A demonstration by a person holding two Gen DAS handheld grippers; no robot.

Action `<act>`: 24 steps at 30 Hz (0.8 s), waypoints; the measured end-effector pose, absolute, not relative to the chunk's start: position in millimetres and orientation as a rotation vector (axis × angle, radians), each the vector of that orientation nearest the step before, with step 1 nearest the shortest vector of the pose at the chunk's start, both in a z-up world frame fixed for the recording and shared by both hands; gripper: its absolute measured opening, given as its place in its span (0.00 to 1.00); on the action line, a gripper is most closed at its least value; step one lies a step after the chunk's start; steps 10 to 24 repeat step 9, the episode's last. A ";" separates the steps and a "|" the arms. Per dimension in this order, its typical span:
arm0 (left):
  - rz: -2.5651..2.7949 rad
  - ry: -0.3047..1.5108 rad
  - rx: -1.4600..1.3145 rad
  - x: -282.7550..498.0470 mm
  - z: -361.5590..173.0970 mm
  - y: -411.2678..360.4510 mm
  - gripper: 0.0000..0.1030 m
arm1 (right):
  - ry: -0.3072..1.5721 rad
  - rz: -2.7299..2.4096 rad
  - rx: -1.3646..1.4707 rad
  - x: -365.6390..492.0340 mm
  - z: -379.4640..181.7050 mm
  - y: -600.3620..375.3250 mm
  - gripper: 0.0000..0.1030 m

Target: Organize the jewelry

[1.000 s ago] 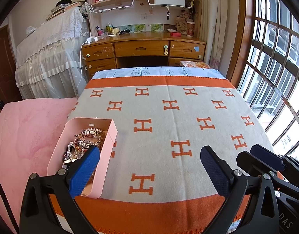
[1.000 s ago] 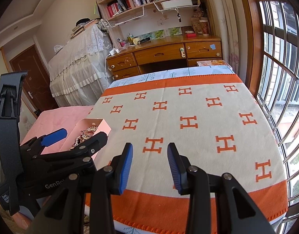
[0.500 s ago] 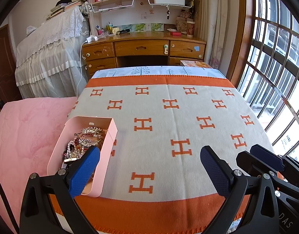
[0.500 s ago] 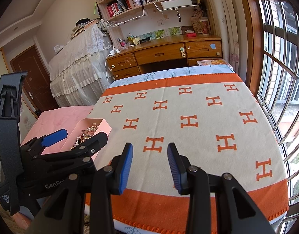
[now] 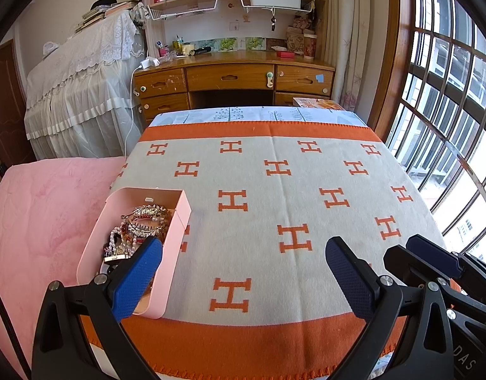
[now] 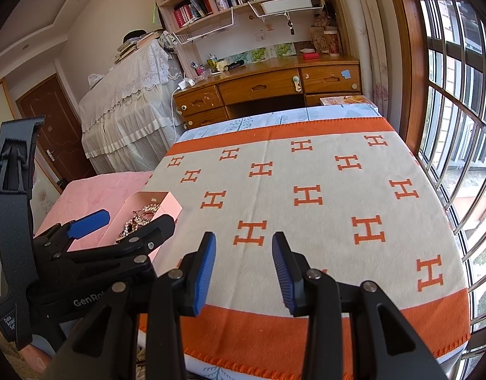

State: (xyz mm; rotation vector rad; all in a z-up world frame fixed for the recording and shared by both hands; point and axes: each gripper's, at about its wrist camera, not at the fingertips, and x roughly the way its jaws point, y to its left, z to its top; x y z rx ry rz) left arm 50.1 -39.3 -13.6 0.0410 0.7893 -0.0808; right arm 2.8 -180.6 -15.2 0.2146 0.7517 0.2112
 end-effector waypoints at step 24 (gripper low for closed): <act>-0.081 0.794 0.042 49.4 -14.7 -39.6 0.99 | 0.754 0.212 0.218 3.1 -15.5 -181.2 0.36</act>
